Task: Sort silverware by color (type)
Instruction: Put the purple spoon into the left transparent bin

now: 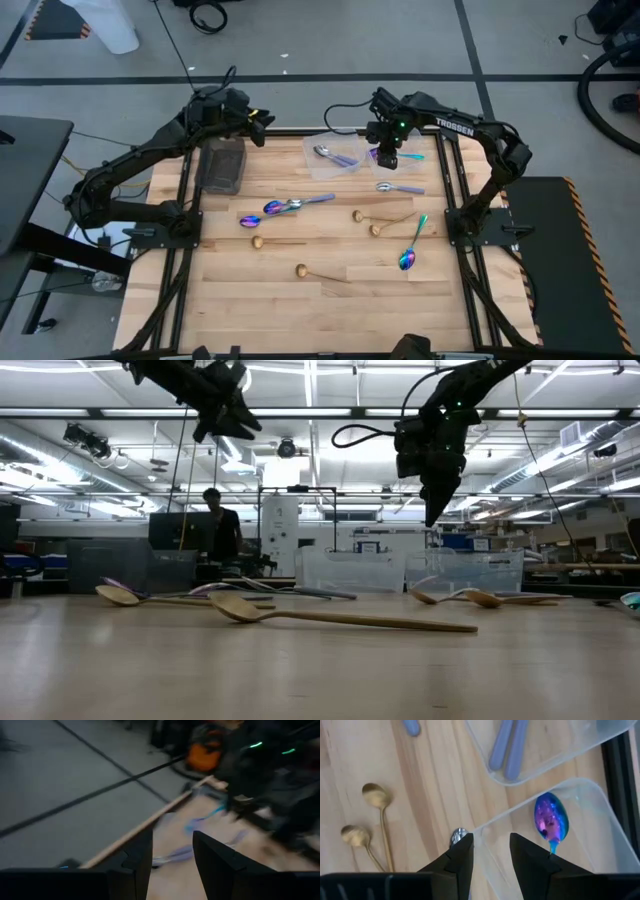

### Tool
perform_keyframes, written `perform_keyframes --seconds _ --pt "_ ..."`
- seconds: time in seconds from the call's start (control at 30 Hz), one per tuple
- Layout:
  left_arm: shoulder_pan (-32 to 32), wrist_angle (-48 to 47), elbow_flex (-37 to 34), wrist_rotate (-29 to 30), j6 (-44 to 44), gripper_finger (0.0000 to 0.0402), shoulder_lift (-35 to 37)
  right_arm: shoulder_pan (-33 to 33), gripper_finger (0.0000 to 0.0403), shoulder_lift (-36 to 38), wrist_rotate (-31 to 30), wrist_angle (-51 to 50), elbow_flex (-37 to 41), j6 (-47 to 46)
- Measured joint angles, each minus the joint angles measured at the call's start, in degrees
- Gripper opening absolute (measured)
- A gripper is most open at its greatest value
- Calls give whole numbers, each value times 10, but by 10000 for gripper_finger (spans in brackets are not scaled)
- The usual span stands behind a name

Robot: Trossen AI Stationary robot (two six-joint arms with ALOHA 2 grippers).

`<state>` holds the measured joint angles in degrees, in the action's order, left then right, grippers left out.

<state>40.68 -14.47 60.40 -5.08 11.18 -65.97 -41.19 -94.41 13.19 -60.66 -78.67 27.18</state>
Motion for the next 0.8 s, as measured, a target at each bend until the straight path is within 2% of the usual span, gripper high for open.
perform_keyframes --seconds 0.17,0.37,0.5,0.63,0.8 --pt "0 -4 0 6 -13 148 0 3 137 0 5 -7 0 -4" --pt "0 -3 0 5 -13 148 0 22 136 0 57 -78 0 12" --pt "0 -3 0 5 -14 148 0 48 135 0 35 -76 11 19" --pt "0 9 0 5 -66 148 0 65 134 -1 37 -36 48 6" --pt "0 9 0 5 -74 148 0 85 129 -1 -10 -44 93 -2"
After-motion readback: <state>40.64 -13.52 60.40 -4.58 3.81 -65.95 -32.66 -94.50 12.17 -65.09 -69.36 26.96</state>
